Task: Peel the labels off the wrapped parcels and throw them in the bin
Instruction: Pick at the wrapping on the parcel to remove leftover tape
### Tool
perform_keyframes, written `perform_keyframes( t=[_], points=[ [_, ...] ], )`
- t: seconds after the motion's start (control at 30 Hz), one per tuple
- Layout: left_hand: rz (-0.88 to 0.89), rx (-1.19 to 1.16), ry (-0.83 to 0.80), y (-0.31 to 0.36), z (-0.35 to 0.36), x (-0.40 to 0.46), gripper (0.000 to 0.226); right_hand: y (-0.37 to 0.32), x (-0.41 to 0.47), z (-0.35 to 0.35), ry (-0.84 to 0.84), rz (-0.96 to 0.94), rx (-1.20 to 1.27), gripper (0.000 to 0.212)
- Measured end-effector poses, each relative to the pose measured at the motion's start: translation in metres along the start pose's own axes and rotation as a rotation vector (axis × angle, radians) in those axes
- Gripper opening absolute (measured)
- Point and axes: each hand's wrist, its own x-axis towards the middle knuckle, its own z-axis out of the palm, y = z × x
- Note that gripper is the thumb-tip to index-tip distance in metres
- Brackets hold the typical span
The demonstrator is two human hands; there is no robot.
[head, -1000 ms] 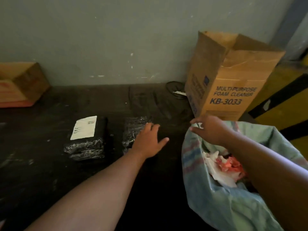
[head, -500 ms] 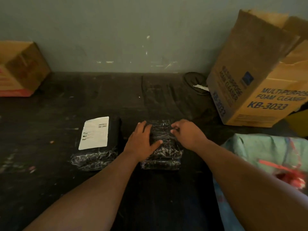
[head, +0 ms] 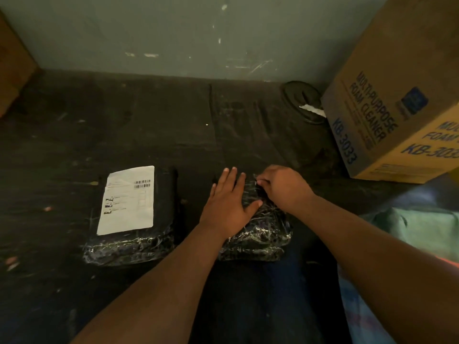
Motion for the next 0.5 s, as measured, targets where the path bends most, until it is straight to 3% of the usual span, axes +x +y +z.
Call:
perform_keyframes(
  t=[0.3,0.5],
  points=[
    [-0.003,0.032,0.004,0.002,0.001,0.001,0.086,-0.004,0.009,-0.001,-0.044,-0.1,-0.208,0.03],
    [-0.007,0.049,-0.018,0.004,-0.002,0.002,0.088,-0.008,0.014,0.0,-0.011,-0.05,-0.179,0.028]
  ],
)
